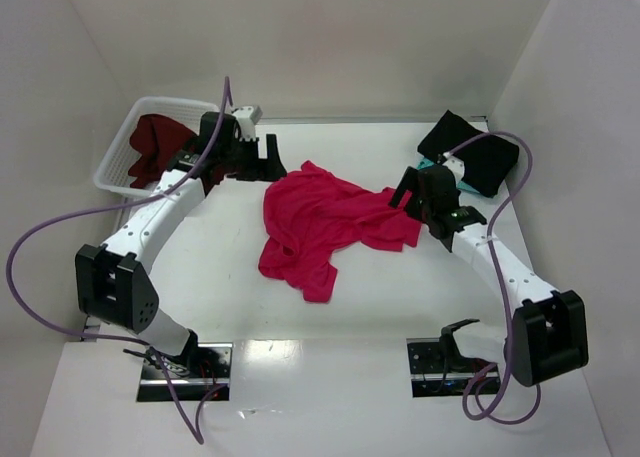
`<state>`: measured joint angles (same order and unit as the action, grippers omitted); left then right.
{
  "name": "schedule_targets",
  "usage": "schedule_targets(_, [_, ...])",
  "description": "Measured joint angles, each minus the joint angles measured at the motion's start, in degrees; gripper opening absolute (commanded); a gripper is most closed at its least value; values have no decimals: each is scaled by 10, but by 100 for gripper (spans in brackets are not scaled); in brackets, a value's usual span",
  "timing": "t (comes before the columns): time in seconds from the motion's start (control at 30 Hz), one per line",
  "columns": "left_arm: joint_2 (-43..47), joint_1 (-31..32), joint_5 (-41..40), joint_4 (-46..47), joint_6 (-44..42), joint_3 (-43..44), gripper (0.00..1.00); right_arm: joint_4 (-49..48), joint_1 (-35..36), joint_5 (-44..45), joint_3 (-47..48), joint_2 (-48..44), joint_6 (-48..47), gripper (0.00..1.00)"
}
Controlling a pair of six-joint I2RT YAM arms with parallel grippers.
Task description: Fold and stack the t-shirts
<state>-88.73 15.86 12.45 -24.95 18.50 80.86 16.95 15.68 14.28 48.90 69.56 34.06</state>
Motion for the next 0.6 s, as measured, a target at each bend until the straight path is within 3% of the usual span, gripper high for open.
schedule_targets(0.17, [4,0,12,-4,9,-46,100,17,10,-36,-47,17,40,88])
schedule_targets(0.23, [4,0,15,-4,11,-49,100,16,10,-51,-67,24,56,82])
schedule_targets(0.3, [5,0,18,-3,12,-49,100,16,10,-59,-85,24,69,82])
schedule_targets(0.6, [12,0,23,-3,11,-49,100,-5,10,-81,-117,34,88,65])
